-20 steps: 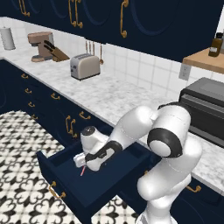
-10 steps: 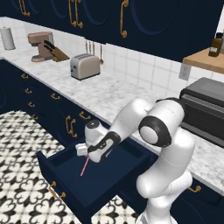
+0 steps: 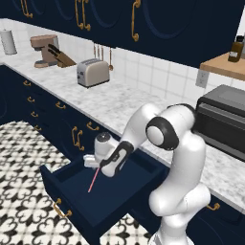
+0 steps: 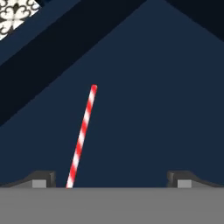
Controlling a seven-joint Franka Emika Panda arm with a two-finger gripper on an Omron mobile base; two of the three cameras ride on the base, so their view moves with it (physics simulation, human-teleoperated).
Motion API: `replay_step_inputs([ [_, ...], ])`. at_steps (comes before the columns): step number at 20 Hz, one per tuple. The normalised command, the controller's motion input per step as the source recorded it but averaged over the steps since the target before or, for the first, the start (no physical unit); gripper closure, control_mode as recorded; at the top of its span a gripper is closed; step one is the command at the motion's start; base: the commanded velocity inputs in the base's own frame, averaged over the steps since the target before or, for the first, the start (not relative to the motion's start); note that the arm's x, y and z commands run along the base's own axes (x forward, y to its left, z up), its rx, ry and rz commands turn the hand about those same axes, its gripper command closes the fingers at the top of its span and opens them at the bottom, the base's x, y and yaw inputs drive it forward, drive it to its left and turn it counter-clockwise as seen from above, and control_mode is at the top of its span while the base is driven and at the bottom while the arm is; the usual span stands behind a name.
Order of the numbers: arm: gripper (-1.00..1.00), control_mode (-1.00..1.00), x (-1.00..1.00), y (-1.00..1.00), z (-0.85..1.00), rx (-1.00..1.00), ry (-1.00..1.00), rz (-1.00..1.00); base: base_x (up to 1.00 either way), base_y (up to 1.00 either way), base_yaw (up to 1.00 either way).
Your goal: Take a straw from the drawer in front and place it inside the glass cup on the dining counter.
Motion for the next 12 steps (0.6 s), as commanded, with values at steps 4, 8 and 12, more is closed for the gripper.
replay_step_inputs([
  [4,-1.00,-1.00,0.16,0.05,-0.21,0.04,0.00,-0.03,0.00,0.00,0.00],
  [8,-1.00,-1.00,0.00,0.15,-0.27,0.00,0.00,-0.01,0.00,0.00,0.00],
  [12,-1.00,-1.00,0.00,0.19,-0.16,0.00,0.00,0.00,0.00,0.00,0.00],
])
